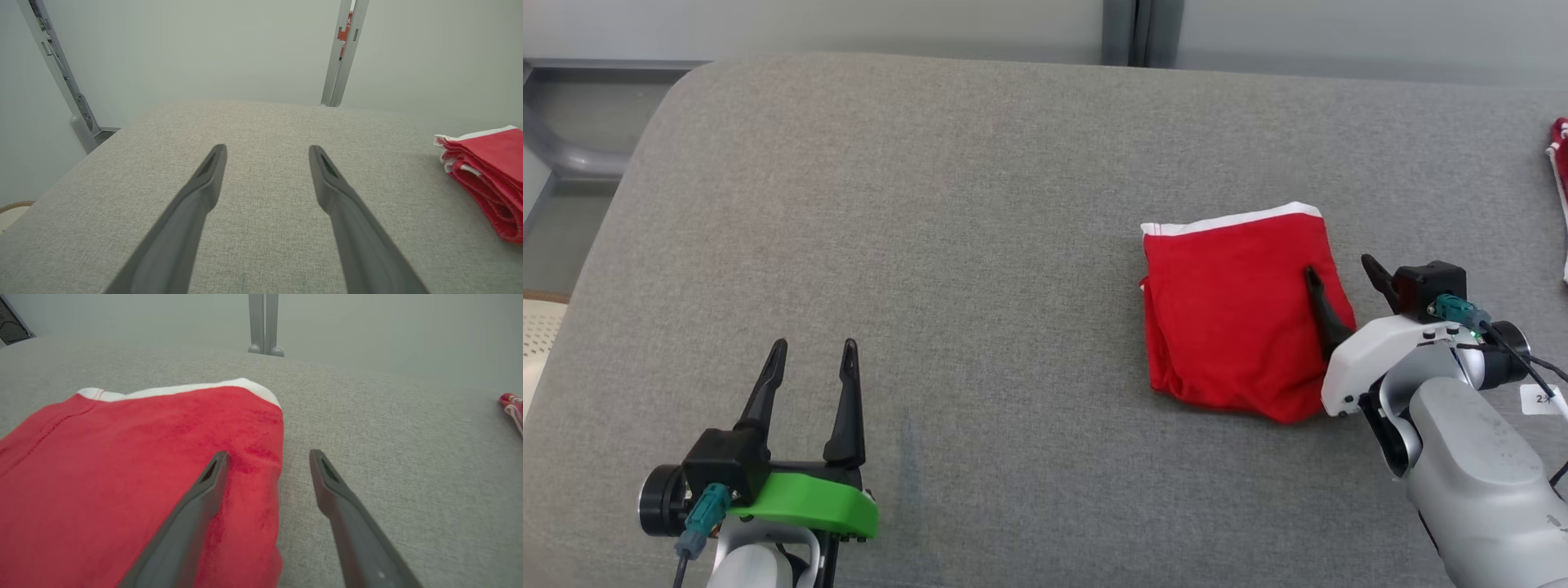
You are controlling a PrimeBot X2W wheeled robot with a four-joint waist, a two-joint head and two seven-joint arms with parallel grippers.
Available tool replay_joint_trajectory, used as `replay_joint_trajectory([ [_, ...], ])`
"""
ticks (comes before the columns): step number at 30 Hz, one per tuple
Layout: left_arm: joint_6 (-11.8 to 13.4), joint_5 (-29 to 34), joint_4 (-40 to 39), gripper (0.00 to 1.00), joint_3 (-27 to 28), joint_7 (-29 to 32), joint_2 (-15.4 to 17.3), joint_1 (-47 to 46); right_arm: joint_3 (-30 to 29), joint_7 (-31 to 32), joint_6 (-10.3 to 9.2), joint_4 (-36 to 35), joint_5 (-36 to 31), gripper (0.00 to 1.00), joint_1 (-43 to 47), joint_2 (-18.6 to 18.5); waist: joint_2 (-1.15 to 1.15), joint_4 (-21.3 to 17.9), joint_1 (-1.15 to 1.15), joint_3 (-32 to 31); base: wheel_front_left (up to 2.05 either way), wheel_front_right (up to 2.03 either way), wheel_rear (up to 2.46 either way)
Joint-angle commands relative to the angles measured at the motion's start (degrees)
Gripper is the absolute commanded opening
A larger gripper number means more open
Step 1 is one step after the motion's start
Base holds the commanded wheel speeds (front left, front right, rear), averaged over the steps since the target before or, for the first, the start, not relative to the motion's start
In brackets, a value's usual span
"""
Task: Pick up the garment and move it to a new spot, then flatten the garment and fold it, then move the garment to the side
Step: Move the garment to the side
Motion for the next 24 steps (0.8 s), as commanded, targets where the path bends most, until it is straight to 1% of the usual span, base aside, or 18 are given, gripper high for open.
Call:
replay_joint_trajectory([
  [1, 0.33, -0.14, 0.08, 1.00, -0.12, -0.14, 0.17, -1.06, 0.18, -0.21, -0.02, 1.66, 0.64, 1.00, -0.91, 0.09, 0.00, 1.44, 0.00, 1.61, 0.00, 0.00, 0.00],
  [3, 0.39, -0.36, 0.28, 1.00, -0.42, -0.14, 0.17, -1.41, 0.74, 0.06, -0.02, 4.59, 1.21, 1.00, -1.46, 0.33, 0.00, 1.78, 0.00, 2.00, 0.00, 0.00, 0.00],
  [9, 0.91, -0.78, 0.29, 1.00, -1.16, -0.14, 0.17, -1.73, 2.80, 0.06, -0.02, 10.53, 3.39, 1.00, -1.71, 1.58, 0.00, 2.08, 0.00, 2.41, 0.00, 0.00, 0.00],
  [10, 1.02, -0.86, 0.26, 1.00, -1.19, -0.14, 0.17, -1.70, 3.13, 0.07, -0.02, 11.08, 3.86, 0.97, -1.65, 1.87, 0.00, 2.01, 0.00, 2.42, 0.00, 0.00, 0.00],
  [11, 1.13, -0.91, 0.23, 1.00, -1.17, -0.14, 0.17, -1.62, 3.61, 0.07, -0.02, 11.45, 4.63, 0.19, -1.64, 2.19, 0.00, 1.85, 0.00, 2.41, 0.00, 0.00, 0.00],
  [12, 1.28, -1.04, 0.22, 1.00, -1.15, -0.14, 0.17, -1.52, 4.06, -0.05, -0.02, 11.67, 5.29, 0.00, -1.74, 2.31, 0.00, 1.66, 0.00, 2.37, 0.00, 0.00, 0.00],
  [17, 1.53, -1.23, -0.07, 1.00, -1.36, -0.14, 0.17, -1.61, 6.34, -0.61, -0.08, 11.33, 6.78, 0.00, -3.57, 0.89, 0.00, 0.42, 0.00, 2.53, 0.00, 0.00, 0.00],
  [21, 1.38, -0.92, -0.54, 1.00, -1.57, -0.14, 0.16, -2.53, 9.10, -0.90, -0.08, 9.73, 6.92, 0.00, -6.55, -1.25, 0.00, -1.12, 0.00, 4.04, 0.00, 0.00, 0.00],
  [24, 1.29, -0.73, -1.03, 1.00, -1.89, -0.14, 0.17, -3.61, 12.06, -0.52, -0.07, 8.35, 6.98, 0.00, -9.40, -3.63, 0.00, -2.71, 0.00, 6.11, 0.00, 0.00, 0.00],
])
